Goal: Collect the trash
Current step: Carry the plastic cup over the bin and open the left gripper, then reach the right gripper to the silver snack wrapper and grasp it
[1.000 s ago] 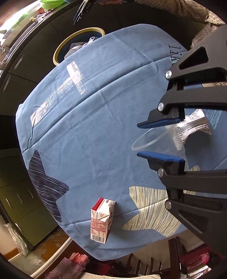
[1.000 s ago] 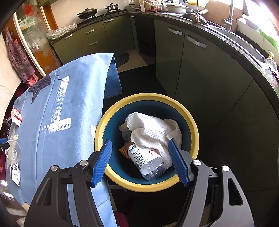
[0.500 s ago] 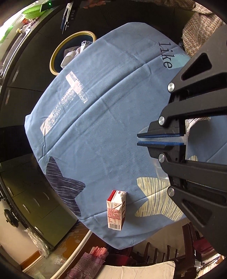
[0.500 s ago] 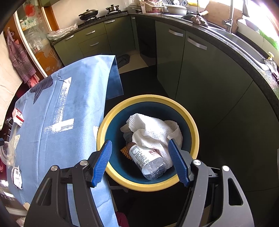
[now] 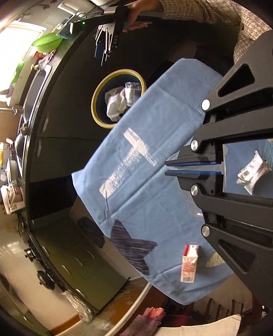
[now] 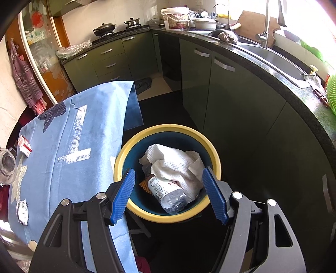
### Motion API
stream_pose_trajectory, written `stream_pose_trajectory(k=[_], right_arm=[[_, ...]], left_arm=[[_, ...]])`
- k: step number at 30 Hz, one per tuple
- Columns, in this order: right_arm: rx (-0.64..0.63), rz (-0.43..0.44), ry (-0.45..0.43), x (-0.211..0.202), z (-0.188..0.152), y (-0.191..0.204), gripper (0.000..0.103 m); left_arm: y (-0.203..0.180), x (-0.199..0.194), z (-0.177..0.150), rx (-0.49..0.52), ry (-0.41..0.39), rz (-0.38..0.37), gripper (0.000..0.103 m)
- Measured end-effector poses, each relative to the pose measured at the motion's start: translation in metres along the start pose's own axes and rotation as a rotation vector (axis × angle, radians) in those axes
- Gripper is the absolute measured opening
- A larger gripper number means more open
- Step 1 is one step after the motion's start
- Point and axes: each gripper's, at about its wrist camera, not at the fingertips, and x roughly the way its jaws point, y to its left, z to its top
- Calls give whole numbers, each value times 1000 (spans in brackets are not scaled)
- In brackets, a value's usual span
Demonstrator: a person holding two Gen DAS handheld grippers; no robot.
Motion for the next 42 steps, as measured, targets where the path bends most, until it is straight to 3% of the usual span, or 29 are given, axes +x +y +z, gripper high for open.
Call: stream_pose_trajectory(k=[7, 14, 19, 23, 27, 31, 36, 42], right_arm=[[43, -69, -31, -25, -22, -39, 67], [93, -106, -17, -34, -43, -75, 67], [120, -118, -2, -36, -55, -88, 67], [117, -115, 0, -40, -62, -87, 67], [96, -97, -13, -42, -62, -76, 67], [47, -63, -25, -44, -57, -51, 67], [-48, -3, -16, -38, -52, -3, 67], [-230, 147, 38, -27, -53, 91, 67]], left_arm=[[-90, 33, 73, 164, -36, -119, 4], [-178, 91, 135, 274, -66, -213, 4], [-207, 143, 164, 276, -74, -193, 5], [-202, 155, 170, 237, -65, -179, 17], [-178, 112, 154, 214, -134, -201, 29], [-141, 53, 118, 172, -230, -203, 34], [-80, -10, 47, 50, -323, -166, 51], [7, -59, -56, -170, -369, -79, 59]])
